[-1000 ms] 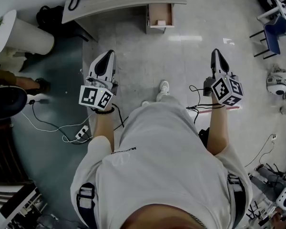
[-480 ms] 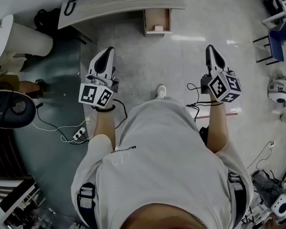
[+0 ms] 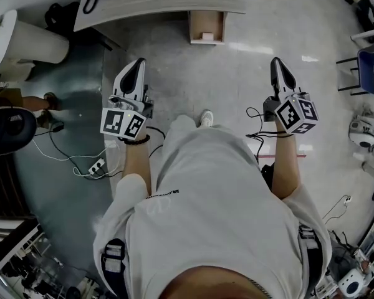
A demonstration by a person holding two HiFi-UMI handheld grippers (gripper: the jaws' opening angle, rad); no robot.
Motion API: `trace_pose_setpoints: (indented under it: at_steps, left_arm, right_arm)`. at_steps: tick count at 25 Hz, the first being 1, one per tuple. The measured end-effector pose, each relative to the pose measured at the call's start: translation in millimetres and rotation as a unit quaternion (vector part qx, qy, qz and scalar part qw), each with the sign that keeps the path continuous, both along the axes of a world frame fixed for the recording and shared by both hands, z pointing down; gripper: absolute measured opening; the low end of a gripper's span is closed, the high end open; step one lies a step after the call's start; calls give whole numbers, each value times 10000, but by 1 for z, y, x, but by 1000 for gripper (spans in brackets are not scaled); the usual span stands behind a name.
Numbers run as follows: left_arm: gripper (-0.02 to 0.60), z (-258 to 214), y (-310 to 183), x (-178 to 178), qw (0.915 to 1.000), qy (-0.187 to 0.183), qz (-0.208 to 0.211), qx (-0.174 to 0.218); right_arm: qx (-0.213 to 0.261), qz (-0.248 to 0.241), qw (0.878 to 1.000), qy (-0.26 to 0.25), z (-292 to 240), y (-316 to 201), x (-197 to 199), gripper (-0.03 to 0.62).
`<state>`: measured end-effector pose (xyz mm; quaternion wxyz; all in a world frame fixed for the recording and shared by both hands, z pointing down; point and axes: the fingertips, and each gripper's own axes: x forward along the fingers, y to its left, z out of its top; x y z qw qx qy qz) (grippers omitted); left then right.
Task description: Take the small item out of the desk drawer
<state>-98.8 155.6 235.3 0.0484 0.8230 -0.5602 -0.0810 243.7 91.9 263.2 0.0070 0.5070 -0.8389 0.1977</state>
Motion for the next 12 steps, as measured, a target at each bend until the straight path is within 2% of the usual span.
trace_pose_setpoints:
  at_steps: [5,12]
  left_arm:
    - [-2,5,-11,-8,9999,3,-108,-69]
    - [-2,16,-46,-14,9999,79,-46,-92]
  right_arm:
    - [93,-57,9999,52,4,-17,-10,0]
    - [75,22,9999,108,10,-48,-14,0]
